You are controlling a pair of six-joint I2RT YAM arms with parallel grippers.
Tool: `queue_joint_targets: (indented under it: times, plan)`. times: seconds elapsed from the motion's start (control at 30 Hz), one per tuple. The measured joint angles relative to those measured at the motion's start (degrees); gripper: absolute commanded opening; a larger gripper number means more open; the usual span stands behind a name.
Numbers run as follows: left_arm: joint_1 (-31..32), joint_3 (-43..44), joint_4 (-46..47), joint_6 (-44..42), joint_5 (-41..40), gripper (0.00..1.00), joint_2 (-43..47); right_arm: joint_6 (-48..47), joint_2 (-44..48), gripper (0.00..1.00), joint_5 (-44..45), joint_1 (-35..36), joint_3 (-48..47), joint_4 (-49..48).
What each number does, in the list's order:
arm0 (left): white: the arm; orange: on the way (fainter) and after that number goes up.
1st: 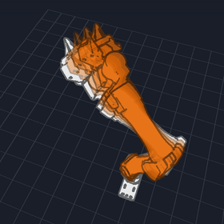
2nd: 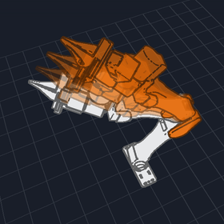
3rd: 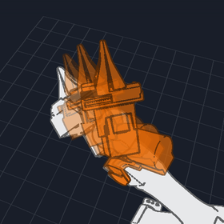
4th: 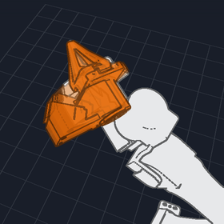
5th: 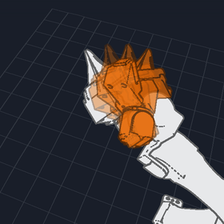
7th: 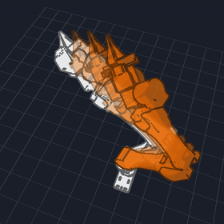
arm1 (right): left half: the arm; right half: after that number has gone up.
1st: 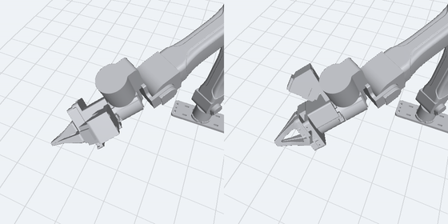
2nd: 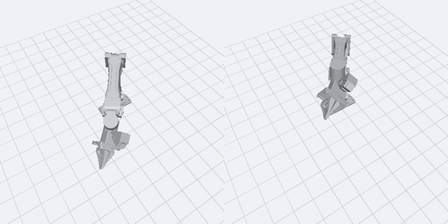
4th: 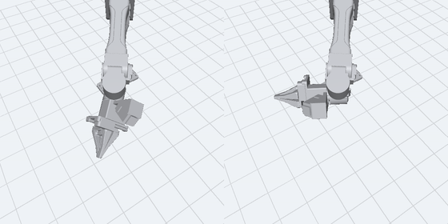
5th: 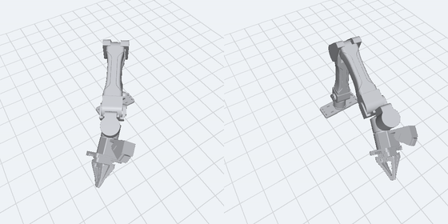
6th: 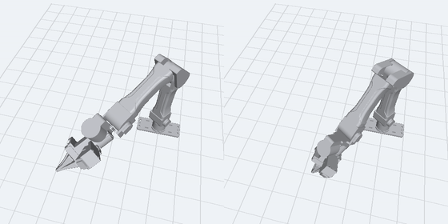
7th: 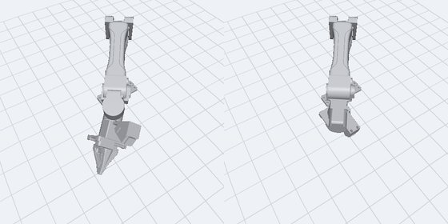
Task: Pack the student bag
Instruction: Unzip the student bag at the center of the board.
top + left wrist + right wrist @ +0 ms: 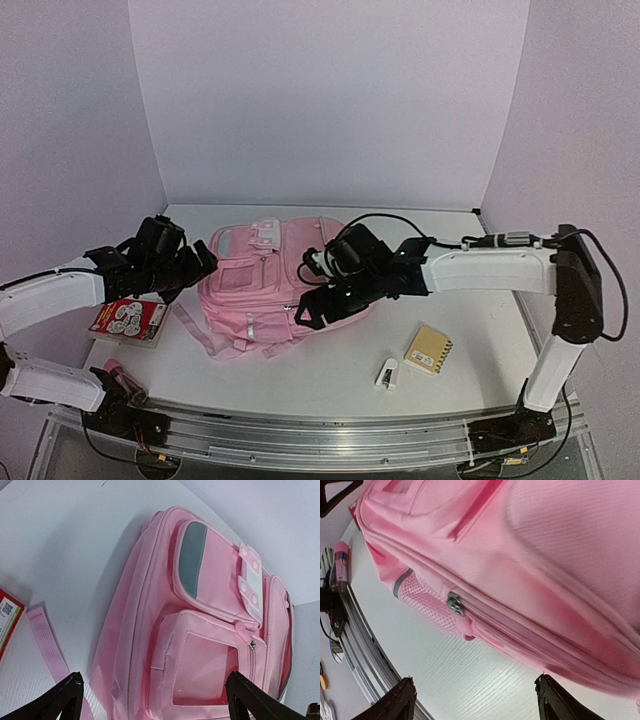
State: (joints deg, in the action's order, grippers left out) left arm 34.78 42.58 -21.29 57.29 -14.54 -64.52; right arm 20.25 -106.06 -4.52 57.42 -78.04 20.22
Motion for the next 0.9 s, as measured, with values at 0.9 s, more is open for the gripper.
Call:
queue_joint_targets:
  times: [0.9]
  plan:
    - [29.5,91.5,-29.9,-25.8,-14.5,0.84,-72.0,19.4,45.5,0.88,12.8,-7.4,37.3,22.0]
